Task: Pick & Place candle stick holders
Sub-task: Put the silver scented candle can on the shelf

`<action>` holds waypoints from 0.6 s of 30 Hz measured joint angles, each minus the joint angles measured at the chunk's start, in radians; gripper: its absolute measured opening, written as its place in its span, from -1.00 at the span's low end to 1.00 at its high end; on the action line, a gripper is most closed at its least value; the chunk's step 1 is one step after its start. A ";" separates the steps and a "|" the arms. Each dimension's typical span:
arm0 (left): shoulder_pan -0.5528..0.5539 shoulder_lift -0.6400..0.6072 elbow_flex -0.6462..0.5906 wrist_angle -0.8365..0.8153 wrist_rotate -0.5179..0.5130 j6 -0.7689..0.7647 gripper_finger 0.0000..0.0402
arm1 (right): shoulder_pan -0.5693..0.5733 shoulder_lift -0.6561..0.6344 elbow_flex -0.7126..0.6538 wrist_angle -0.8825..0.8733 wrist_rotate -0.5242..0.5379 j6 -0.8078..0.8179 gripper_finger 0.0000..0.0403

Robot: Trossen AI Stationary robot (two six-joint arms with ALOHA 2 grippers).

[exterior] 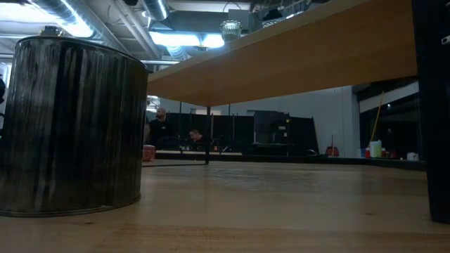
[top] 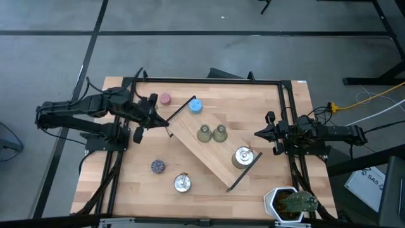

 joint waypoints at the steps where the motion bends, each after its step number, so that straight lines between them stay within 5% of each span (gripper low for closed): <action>1: 0.000 0.011 0.011 -0.016 0.010 0.000 -0.99 | 0.000 0.000 0.000 0.000 0.000 0.000 -1.00; 18: -0.122 0.219 0.208 -0.247 0.070 0.185 -0.99 | 0.000 0.000 0.000 0.000 0.000 0.000 -1.00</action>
